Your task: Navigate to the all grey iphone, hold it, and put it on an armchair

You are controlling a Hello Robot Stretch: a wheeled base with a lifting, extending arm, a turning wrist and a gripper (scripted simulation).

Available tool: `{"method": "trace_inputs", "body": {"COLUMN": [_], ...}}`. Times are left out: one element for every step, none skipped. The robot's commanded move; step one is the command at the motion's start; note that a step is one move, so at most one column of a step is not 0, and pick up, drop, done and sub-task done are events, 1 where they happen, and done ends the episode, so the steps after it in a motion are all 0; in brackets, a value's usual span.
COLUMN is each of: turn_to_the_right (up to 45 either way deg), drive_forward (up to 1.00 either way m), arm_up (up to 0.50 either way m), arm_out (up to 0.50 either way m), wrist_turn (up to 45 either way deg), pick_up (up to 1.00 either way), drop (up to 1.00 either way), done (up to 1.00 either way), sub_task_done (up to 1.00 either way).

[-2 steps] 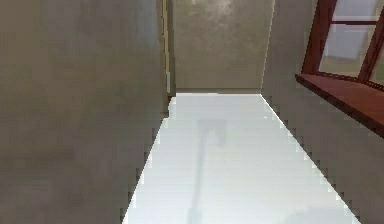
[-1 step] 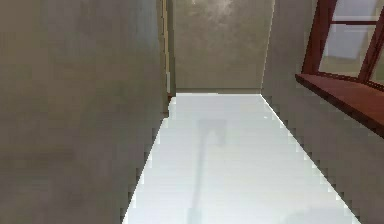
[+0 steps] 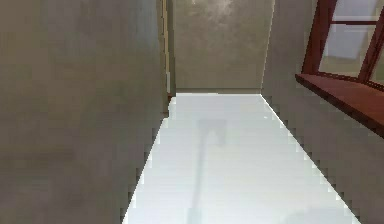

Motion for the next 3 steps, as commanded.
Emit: {"method": "trace_inputs", "body": {"turn_to_the_right": [0.0, 0.0, 0.0], "drive_forward": [0.00, 0.00, 0.00], "arm_up": [0.10, 0.00, 0.00], "arm_out": [0.00, -0.08, 0.00], "wrist_turn": [0.0, 0.0, 0.0], "pick_up": [0.00, 0.00, 0.00], "drop": [0.00, 0.00, 0.00], "done": [0.00, 0.00, 1.00], "sub_task_done": [0.00, 0.00, 0.00]}}
